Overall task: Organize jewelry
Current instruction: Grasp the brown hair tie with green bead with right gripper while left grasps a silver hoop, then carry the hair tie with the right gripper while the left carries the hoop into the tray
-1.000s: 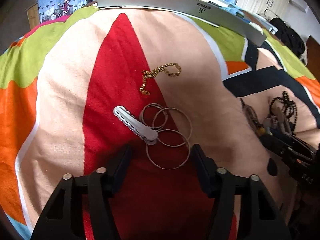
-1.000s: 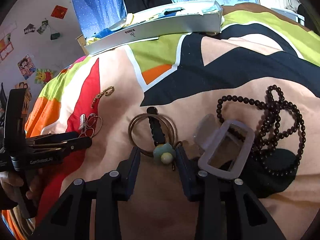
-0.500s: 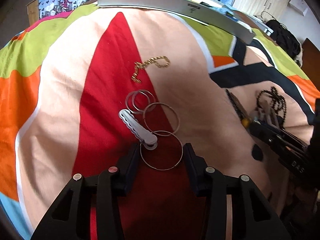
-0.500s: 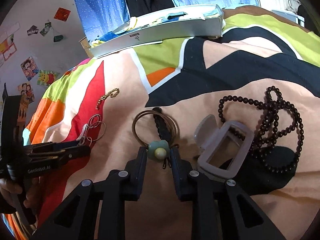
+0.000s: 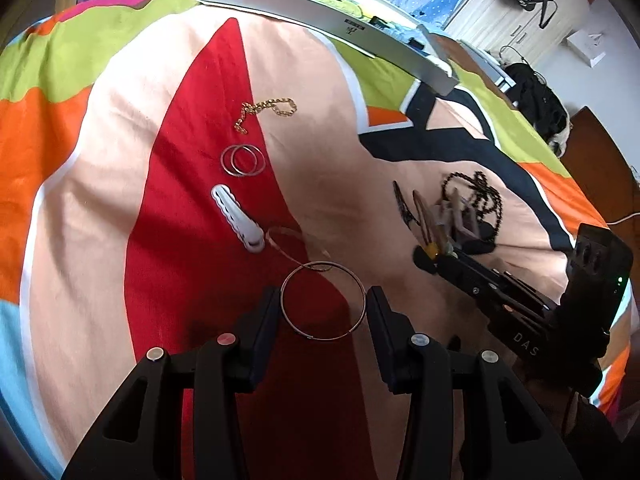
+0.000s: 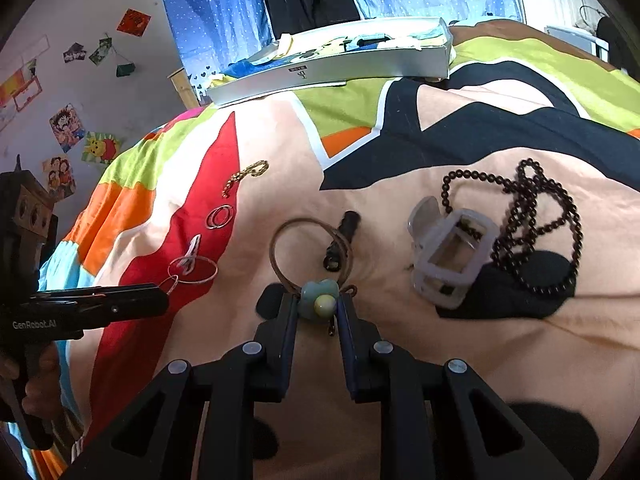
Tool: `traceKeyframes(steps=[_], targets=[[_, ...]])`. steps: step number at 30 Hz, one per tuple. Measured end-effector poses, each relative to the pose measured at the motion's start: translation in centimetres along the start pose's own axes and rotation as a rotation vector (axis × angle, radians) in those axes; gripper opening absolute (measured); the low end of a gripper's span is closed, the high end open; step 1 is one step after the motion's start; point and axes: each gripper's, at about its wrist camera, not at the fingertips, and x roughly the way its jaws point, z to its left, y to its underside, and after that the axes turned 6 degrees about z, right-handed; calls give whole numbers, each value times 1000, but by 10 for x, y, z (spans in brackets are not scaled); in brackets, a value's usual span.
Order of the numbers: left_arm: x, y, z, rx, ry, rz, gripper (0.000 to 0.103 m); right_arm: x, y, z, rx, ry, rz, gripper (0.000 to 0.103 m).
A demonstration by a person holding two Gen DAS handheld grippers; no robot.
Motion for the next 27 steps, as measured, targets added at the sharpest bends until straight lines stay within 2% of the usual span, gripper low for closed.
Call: traceKeyframes(steps=[7, 14, 22, 27], targets=[[-8, 12, -10, 24, -29, -43, 38, -16, 13, 18, -30, -1, -10, 19], [-8, 10, -19, 55, -50, -68, 38, -27, 20, 25, -44, -10, -52, 19], [-20, -14, -26, 79, -53, -131, 38, -36, 14, 28, -54, -12, -135, 19], [-26, -44, -28, 79, -48, -156, 38, -43, -1, 24, -49, -16, -198, 19]])
